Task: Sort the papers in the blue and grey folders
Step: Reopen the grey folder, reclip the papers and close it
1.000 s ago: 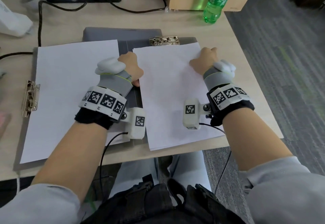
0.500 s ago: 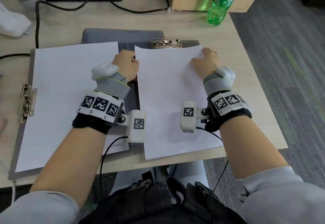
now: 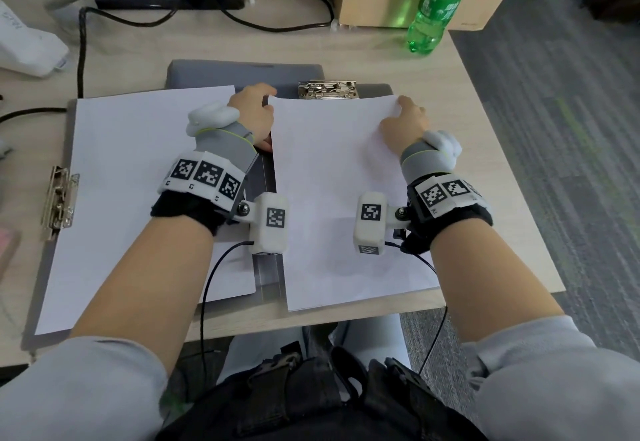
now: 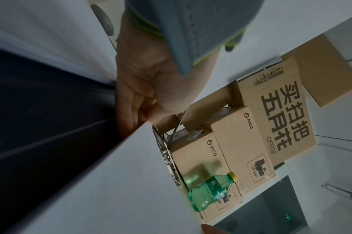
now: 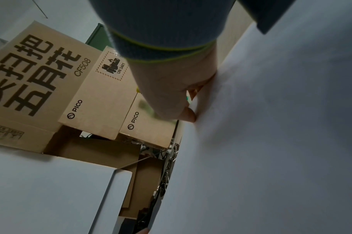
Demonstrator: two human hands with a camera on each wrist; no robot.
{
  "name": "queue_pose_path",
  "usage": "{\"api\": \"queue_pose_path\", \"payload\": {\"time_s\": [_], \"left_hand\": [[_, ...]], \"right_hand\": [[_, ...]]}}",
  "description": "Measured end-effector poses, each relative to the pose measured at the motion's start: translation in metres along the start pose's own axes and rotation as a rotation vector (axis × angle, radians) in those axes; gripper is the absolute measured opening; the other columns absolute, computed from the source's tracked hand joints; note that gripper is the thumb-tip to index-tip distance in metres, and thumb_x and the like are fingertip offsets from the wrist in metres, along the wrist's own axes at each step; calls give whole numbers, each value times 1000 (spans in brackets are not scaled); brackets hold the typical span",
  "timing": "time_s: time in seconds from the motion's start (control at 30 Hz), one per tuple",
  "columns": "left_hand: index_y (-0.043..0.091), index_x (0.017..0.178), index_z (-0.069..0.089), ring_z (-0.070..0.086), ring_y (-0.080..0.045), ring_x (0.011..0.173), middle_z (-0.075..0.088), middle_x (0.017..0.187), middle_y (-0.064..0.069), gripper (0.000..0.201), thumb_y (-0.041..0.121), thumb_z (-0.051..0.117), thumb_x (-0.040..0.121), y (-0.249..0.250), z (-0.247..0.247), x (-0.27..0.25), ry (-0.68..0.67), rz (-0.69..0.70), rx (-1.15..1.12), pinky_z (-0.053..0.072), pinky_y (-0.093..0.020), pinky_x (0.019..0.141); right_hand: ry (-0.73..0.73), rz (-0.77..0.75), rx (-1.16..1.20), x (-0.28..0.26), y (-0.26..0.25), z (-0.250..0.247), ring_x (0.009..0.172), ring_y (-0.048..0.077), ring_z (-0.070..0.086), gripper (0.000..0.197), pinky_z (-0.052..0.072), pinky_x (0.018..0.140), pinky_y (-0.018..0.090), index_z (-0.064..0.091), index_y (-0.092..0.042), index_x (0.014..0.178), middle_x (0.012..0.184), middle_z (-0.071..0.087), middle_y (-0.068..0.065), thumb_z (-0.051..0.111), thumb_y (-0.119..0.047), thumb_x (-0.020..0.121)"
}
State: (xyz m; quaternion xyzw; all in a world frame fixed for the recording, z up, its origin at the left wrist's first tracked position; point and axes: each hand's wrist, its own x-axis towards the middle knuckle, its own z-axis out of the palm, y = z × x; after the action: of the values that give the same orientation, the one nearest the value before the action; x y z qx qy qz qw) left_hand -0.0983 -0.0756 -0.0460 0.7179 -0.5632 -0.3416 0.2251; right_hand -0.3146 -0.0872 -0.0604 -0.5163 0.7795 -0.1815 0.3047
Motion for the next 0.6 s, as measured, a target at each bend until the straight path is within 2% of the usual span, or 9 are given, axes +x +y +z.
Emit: {"api": "queue_pose_path", "payload": {"time_s": [0.13,0.27,0.4,0.47,0.53,0.6], "left_hand": [[23,133,48,62,-44,99,54,129,-18,49,2,33,92,-2,-1,2,4,13,-34,55,-51,84],[18,125,56,64,-47,93,55,128,-17,45,1,31,91,-3,1,4,2,-40,-91,57,-51,77],[13,123,57,64,-44,94,59,123,-20,41,1,35,91,-5,2,7,17,-38,-91,57,-51,79],[12,122,59,64,-43,95,61,119,-21,39,1,37,90,-6,3,9,30,-30,-93,57,-51,79],[11,120,60,64,-42,96,62,117,-21,37,2,41,90,-6,4,9,50,-13,-91,57,-49,81],[11,119,61,64,-41,96,64,113,-22,35,3,43,90,-8,4,10,59,4,-92,57,-49,80]], "right_hand": [[-4,19,25,0,-2,0,121,36,46,51,40,91,34,35,-13,141,140,35,14,35,-7,91],[-1,31,21,0,-5,0,124,36,45,50,39,97,36,35,-12,141,141,36,15,38,-9,91],[-1,37,13,2,-6,2,126,35,45,50,39,97,35,35,-11,142,142,37,15,38,-9,92],[10,24,-7,4,-7,2,124,35,46,49,40,93,35,35,-10,141,141,39,15,37,-9,92],[22,-6,-48,5,-7,2,122,34,48,48,40,88,35,33,-14,141,138,42,15,36,-11,94],[25,-30,-91,7,-8,2,123,34,48,50,40,91,36,30,-20,145,138,43,15,36,-15,96]]}}
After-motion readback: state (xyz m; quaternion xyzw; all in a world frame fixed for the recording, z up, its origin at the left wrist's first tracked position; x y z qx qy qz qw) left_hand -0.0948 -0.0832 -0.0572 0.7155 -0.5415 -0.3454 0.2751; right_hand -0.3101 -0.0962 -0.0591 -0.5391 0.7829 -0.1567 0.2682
